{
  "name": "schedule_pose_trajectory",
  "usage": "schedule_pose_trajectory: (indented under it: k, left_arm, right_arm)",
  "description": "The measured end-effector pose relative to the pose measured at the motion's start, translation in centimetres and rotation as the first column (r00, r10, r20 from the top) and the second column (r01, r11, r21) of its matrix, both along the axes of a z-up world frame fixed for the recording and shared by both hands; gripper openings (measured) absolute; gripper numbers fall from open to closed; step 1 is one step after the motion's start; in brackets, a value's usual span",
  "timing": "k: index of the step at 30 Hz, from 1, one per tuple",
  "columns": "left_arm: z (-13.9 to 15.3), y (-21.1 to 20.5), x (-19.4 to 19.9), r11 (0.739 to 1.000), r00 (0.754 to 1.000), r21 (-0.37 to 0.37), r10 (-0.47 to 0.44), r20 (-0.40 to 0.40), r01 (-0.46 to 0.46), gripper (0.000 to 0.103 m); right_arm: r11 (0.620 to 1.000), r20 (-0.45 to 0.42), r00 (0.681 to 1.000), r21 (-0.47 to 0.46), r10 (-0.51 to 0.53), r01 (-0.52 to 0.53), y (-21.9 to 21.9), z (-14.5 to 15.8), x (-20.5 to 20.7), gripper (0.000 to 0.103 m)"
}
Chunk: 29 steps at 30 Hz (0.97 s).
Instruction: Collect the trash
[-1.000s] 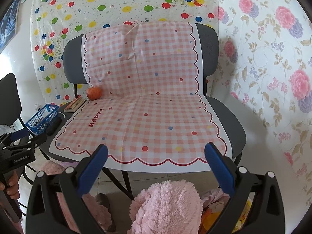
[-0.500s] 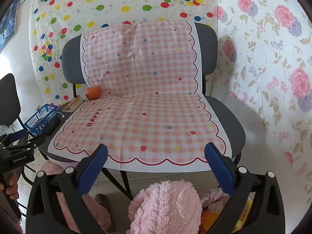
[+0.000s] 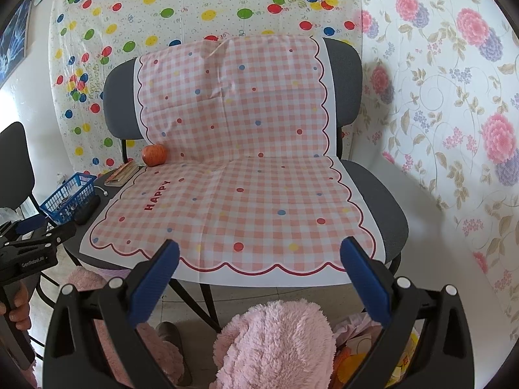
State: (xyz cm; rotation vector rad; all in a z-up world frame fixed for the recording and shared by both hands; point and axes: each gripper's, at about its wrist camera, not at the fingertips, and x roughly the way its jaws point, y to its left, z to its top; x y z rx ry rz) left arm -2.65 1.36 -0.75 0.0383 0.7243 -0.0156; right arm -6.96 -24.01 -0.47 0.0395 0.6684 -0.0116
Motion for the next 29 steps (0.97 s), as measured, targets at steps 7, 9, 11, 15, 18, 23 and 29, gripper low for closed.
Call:
schedule_pose_trajectory:
  k: [7,9,11,15,18,23,29]
  left_arm:
    - [-0.1,-0.1,0.3,1.0,1.0,0.003,-0.014,0.003,0.014,0.091]
    - [0.0,0.0,0.3,1.0,1.0,0.003,-0.014,0.002,0.014,0.091]
    - [-0.1,0.0,0.5,1.0,1.0,0.002,-0.01,0.0,0.01,0.091]
    - [-0.2,0.1,1.0,1.0,1.0,0.003,-0.002,0.004,0.002,0.091]
    - [-0.5,-0.1,1.6,1.0,1.0,-0.004,-0.009,0.014,0.009,0.091]
    - [-2.6,-0.3,4.0,1.0,0.998,-0.015,-0.022,-0.056,0.021,0.091]
    - [-5.5,-1.0,6.6,0.999,0.991,-0.008,-0.043,-0.128,0.042,0.096]
  right_arm:
    - [1.0,-0.006,1.0,-0.001,0.004,-0.004,-0.3,-0.1,0.4,0.097]
    - [1.0,-0.008,1.0,-0.002,0.004,-0.005,-0.3,-0.2,0.5,0.097]
    - [1.0,-0.014,1.0,-0.001,0.006,-0.006,-0.4,-0.3,0.6,0.097]
    - [1.0,-0.026,1.0,-0.001,0.006,-0.006,-0.7,-1.0,1.4,0.097]
    - [1.0,-0.039,0.999,0.009,0.005,-0.005,-1.0,-1.6,2.3,0.097]
    - [1.0,-0.056,0.998,0.015,0.001,0.0,-2.6,-3.4,5.2,0.097]
    - [0.996,-0.098,0.992,-0.027,-0.082,0.08,-8.0,-7.6,14.6,0.097]
